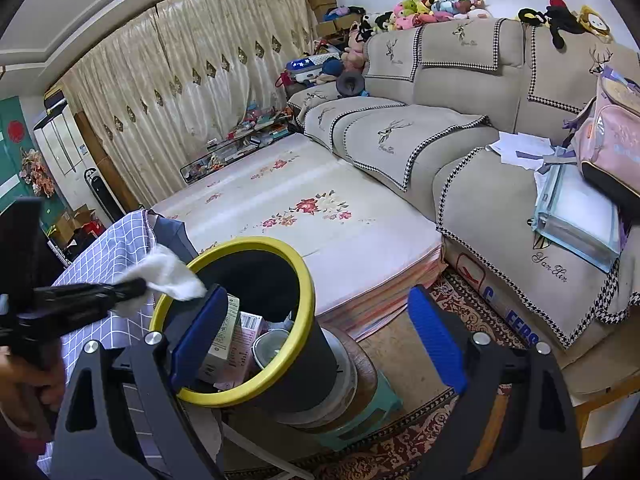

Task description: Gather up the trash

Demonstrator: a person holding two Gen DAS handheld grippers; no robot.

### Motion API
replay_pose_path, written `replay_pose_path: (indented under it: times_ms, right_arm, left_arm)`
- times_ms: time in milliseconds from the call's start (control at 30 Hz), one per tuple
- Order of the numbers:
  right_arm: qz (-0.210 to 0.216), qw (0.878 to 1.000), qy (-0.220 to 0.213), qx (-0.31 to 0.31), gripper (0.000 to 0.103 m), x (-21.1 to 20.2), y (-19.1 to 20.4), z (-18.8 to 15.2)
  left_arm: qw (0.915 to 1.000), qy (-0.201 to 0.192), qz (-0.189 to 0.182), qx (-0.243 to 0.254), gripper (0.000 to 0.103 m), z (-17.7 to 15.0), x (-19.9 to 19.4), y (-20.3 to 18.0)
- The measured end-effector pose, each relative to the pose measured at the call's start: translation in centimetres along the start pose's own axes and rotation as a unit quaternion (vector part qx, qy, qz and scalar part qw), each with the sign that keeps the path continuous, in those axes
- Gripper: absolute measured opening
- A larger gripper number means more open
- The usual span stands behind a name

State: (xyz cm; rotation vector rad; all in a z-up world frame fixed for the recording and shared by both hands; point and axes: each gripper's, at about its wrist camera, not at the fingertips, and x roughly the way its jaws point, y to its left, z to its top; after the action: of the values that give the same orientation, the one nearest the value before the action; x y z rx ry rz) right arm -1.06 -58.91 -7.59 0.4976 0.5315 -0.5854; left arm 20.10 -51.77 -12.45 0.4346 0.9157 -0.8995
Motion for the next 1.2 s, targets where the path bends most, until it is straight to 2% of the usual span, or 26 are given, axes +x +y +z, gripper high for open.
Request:
replay_pose_path:
  times_ms: [33, 100, 133, 167, 233, 267, 333, 467, 633, 733, 833, 967, 1100, 1133, 1167, 1200]
  right_arm:
    - [0.000, 1.000, 0.000, 0.001, 0.087, 0.0, -0.1, 0.1]
    - [-0.002, 1.000, 0.000, 0.003, 0.087, -0.1, -0.3, 0.1]
    - [-0.002, 1.000, -0.001, 0.004, 0.087, -0.3, -0.4, 0.1]
    - [-0.003, 1.000, -0.001, 0.004, 0.087, -0.3, -0.5, 0.1]
    - [-0.005, 1.000, -0.002, 0.005, 0.087, -0.6, -0.6, 0.1]
    - [-0.005, 1.000, -0.002, 0.006, 0.087, -0.8, -0.6, 0.1]
    - [-0.003, 1.000, -0.004, 0.008, 0.087, -1.0, -0.6, 0.2]
    - [0.006, 1.000, -0.008, 0.005, 0.087, -1.6, 0.1, 0.0]
    - [0.013, 1.000, -0.015, -0.018, 0.088, -2.6, 1.8, 0.1]
    - [0.022, 0.999, -0.019, -0.033, 0.090, -3.4, 3.0, 0.1]
    - [0.044, 0.997, -0.017, -0.066, 0.092, -4.5, 5.7, -0.2]
    - [0.084, 0.987, -0.022, -0.138, 0.096, -6.2, 10.6, -1.1]
    - [0.118, 0.975, -0.025, -0.187, 0.096, -8.0, 15.1, -2.2]
    - [0.127, 0.972, -0.026, -0.196, 0.096, -8.6, 16.1, -2.4]
    - [0.136, 0.969, -0.027, -0.203, 0.096, -9.1, 16.8, -2.6]
    - [0.148, 0.966, -0.027, -0.212, 0.096, -9.8, 17.8, -2.9]
  left_arm:
    - [1.0000, 0.009, -0.002, -0.002, 0.017, 0.1, 1.0, -0.1]
    - [0.9994, 0.033, -0.003, -0.012, 0.034, 0.0, 2.9, -0.2]
    - [0.9989, 0.045, -0.003, -0.016, 0.048, -0.1, 3.6, -0.1]
    - [0.9981, 0.059, -0.003, -0.018, 0.057, -0.3, 4.2, -0.2]
    - [0.9964, 0.080, -0.005, -0.025, 0.060, -0.9, 4.6, -0.3]
    - [0.9962, 0.084, -0.003, -0.023, 0.060, -1.3, 4.4, -0.5]
    - [0.9964, 0.083, 0.002, -0.017, 0.067, -2.0, 3.6, -0.6]
    - [0.9983, 0.054, -0.004, -0.020, 0.070, -3.1, 0.3, -0.6]
    - [0.9995, -0.019, 0.003, -0.027, 0.084, -5.0, -6.5, -0.2]
    - [0.9956, -0.077, 0.030, -0.044, 0.092, -6.8, -11.5, 0.9]
    - [0.9852, -0.134, 0.071, -0.079, 0.098, -9.8, -17.2, 2.9]
    - [0.9666, -0.174, 0.139, -0.127, 0.098, -14.9, -23.6, 5.8]
    - [0.9402, -0.196, 0.203, -0.191, 0.098, -20.9, -29.8, 8.5]
    - [0.9285, -0.202, 0.230, -0.211, 0.098, -23.0, -31.7, 9.1]
    - [0.9223, -0.204, 0.244, -0.220, 0.098, -24.1, -32.9, 9.5]
    - [0.9125, -0.205, 0.267, -0.232, 0.098, -25.8, -34.3, 10.0]
